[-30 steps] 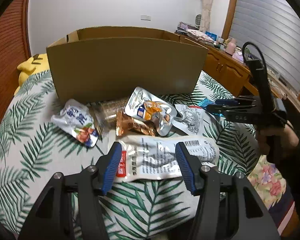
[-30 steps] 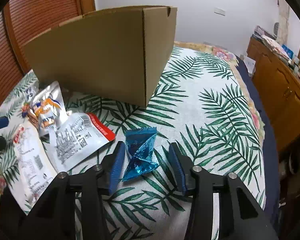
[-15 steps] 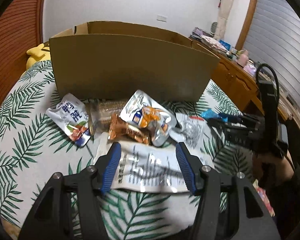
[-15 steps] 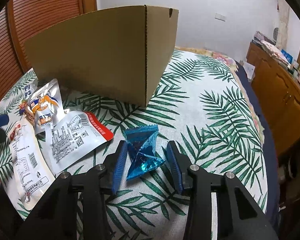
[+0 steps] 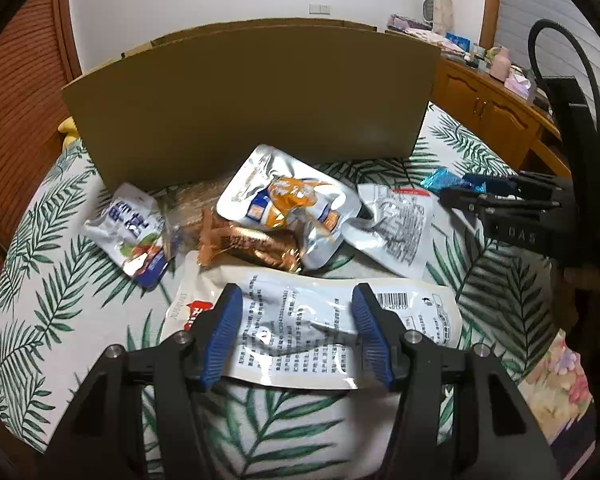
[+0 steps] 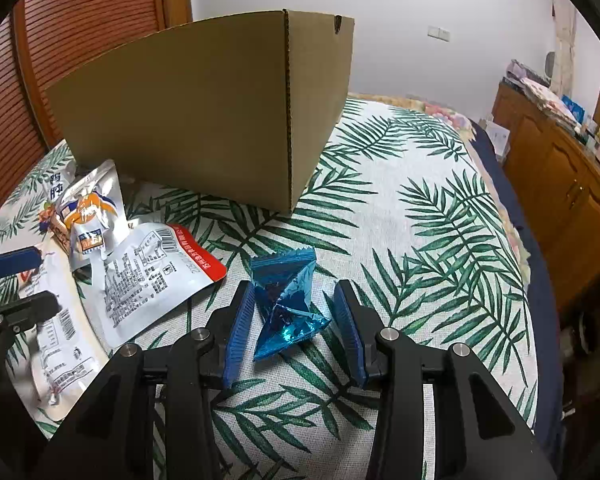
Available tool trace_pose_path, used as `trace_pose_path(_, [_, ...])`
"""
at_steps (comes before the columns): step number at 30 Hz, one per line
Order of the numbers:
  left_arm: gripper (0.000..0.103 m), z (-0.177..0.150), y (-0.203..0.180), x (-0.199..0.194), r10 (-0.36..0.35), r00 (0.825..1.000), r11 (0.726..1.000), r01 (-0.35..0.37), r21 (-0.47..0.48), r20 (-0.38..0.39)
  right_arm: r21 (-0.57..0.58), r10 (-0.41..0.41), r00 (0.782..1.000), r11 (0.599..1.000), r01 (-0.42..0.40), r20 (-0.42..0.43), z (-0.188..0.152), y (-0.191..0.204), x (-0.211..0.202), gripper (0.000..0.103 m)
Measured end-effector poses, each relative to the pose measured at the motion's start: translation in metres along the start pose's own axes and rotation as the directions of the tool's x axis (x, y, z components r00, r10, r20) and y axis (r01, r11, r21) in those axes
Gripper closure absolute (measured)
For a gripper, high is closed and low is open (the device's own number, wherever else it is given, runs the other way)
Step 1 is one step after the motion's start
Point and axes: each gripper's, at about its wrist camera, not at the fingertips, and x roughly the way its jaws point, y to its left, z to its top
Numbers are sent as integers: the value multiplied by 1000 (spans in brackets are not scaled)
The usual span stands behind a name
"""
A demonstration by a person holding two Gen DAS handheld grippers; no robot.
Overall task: Organize snacks
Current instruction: 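Grasp the blue foil candy with the right tool while the left tool grasps the white packet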
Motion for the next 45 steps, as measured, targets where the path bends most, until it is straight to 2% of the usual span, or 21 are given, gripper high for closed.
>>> trace_pose_path(5, [45,-9,19,-8,8,1000,1000,-7,17,-27,1,0,1000,1000,0,0,0,0,0,62])
trace_pose_path(9, [45,-14,37,-17,24,999,999,-25,-24,-29,3,2,1000,1000,-2,0,0,0,0,62])
trace_pose_path(17, [45,-37,62,-53,-87,996,980,88,-178,13,3,1,1000,1000,-1,-1,0,0,0,62])
trace_pose_path(20, [45,-46,59,-54,-155,988,962,149,-228,-10,3,1,1000,1000,-1,-1,0,-1,0,62])
trace_pose_path(26, [45,-46,48,-41,-198,979,944,178,-278,-47,4,-2,1000,1000,2,-1,0,-1,1,62])
trace_pose_path(30, [45,-39,51,-28,-190,981,931,165,-325,-46,5,-3,1000,1000,3,-2,0,-1,1,62])
trace_pose_path(33, [45,-33,57,-22,-151,988,931,131,-341,-32,4,-2,1000,1000,2,-2,0,-1,0,61])
trace_pose_path(39, [45,-23,78,-12,-175,985,884,155,-442,-4,5,-2,1000,1000,2,-2,0,-1,0,61])
trace_pose_path(41, [45,-19,79,-9,-170,985,877,151,-456,-1,7,-1,1000,1000,1,-2,-1,-1,0,61])
trace_pose_path(43, [49,-17,80,-6,-166,986,875,155,-459,16,8,-1,1000,1000,1,-2,0,-1,0,61])
trace_pose_path(45, [59,-16,79,-4,-146,989,880,140,-454,21,8,-1,1000,1000,1,-2,-1,-1,0,61])
